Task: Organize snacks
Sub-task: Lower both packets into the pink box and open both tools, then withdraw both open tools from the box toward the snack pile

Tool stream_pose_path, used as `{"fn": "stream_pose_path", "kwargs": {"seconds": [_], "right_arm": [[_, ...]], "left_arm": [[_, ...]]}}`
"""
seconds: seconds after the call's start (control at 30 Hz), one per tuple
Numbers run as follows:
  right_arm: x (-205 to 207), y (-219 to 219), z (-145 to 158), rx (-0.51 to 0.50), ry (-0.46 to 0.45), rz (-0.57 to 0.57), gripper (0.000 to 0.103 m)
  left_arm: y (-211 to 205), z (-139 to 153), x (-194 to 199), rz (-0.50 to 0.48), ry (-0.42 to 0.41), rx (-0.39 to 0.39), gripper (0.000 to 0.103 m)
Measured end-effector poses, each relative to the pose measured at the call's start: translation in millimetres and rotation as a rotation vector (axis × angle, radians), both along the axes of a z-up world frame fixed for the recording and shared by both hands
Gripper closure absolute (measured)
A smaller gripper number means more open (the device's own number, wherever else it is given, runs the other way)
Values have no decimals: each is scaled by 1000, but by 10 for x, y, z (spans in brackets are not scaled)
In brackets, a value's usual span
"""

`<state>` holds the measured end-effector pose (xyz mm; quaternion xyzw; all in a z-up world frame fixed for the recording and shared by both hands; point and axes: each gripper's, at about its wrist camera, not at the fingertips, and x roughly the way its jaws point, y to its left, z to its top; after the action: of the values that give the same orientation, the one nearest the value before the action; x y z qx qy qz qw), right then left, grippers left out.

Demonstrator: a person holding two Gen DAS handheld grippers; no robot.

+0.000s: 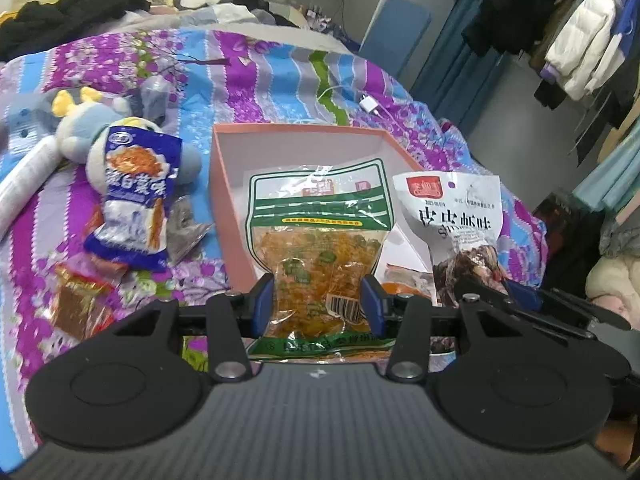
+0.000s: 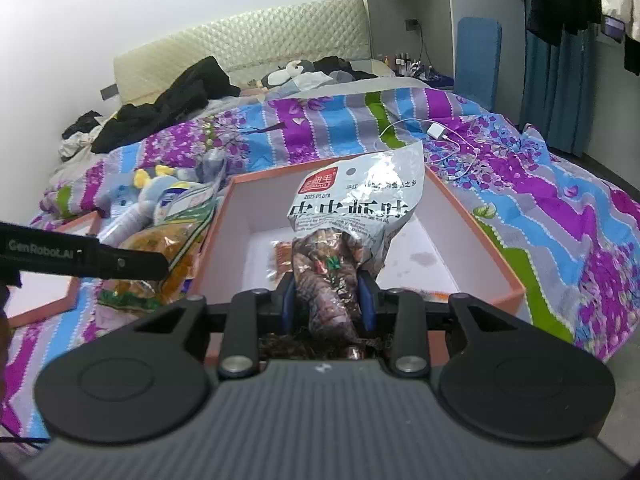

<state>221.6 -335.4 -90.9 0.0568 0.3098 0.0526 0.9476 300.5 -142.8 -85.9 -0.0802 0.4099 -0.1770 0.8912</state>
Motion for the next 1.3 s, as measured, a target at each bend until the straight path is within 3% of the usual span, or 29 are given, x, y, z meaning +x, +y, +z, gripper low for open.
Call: {"fn": "stream_pose_path", "kwargs": {"seconds": [0.2,0.43,0.5,0.57,0.63,0.9,1.3], "right_arm": [[351,-115,-224,8,21,-13,66],[557,-181,-466,21,69,-27,66],[583,-182,-489,30,77,-30,65],[576,-162,-495,24,84,-32,59],[545,-147,-468,24,81,-36,54],[265,-114,-197,23,32,-40,54],[-394,213,266,50,-50,13,54]], "left_arm": [[-147,-220,448,-23,24,16,51],[-203,-413,662,-32,52,21,50],[-186,-440,686,-32,58,14,46],[-193,-436,669,-33,51,25,31],[-178,-387,605,-16,36,33,30],[-74,-16,193,-7,-43,13,30],[351,473,-731,45,-110,-8,30]]}}
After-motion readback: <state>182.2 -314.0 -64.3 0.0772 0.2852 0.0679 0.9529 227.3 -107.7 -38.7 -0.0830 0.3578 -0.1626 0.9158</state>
